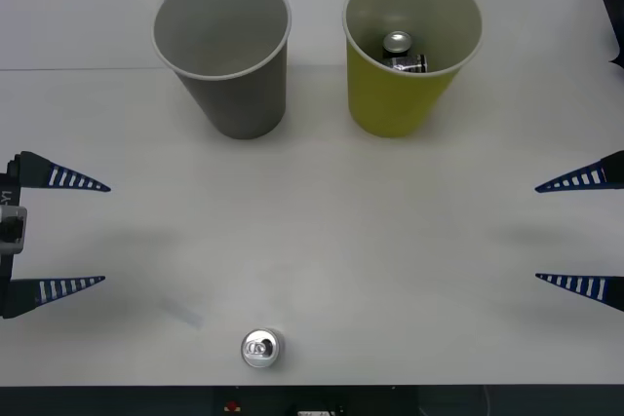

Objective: Put the can into the green bin and the plastic bottle into the gray bin

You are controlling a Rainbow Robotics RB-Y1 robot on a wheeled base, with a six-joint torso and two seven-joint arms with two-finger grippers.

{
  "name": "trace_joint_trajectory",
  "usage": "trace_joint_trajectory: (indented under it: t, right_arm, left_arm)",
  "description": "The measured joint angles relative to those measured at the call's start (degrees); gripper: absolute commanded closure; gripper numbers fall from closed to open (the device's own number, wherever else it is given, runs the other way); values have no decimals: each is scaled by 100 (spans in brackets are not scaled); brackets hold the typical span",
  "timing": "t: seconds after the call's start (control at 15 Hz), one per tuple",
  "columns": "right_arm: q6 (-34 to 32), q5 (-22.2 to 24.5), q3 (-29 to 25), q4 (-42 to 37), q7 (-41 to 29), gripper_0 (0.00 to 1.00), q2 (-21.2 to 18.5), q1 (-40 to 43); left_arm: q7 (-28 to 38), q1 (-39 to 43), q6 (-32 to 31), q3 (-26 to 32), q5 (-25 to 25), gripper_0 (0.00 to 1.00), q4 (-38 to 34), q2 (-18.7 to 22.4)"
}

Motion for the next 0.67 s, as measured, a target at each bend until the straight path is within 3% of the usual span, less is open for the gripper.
trace_joint_trajectory:
  t: [0.67]
  right_arm:
    - [0,0,0,0,0,0,0,0]
  left_arm:
    - [-181,9,-32,132,214,0,93,-215]
